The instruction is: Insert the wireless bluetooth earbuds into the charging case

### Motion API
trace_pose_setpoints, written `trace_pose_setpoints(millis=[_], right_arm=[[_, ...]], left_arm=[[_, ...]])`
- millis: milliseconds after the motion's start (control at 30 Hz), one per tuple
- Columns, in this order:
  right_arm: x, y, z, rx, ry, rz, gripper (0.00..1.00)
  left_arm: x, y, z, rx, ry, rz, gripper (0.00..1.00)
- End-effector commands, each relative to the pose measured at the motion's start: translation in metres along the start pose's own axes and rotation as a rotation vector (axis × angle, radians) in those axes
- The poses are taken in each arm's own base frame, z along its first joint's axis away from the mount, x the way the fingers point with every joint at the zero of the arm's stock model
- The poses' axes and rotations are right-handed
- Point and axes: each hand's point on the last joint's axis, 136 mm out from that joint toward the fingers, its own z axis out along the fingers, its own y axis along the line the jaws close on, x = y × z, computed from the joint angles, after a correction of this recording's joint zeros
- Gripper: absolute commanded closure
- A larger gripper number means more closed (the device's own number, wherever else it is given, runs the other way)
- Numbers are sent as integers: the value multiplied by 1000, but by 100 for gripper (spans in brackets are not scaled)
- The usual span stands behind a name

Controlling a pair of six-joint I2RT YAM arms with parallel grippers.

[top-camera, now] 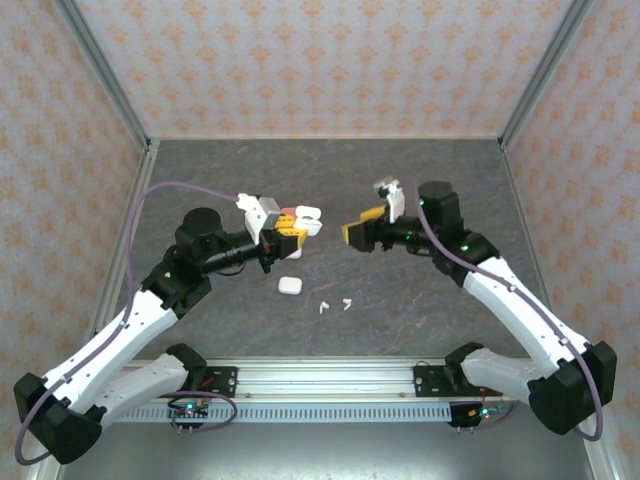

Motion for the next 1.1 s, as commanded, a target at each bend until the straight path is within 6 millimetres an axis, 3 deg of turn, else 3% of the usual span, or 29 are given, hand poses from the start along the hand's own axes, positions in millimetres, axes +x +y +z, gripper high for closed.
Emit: trace_pose_setpoints(millis=[0,167,333,633,1067], right_arm=[[55,-10,19,64,130,84,23],[117,-17,46,106,268,104,27],[154,-19,71,138,412,66,31],[183,-23,113,160,582,6,46],[217,-29,125,171,737,4,56]], left_arm=[[3,1,-8,-38,7,56,90],[-1,0,-20,-62,-26,90,94],[-7,4,-30,-99,-67,95,96],[-10,6,-36,-116,-62,84,97],[-8,7,-35,-120,-54,77,97]])
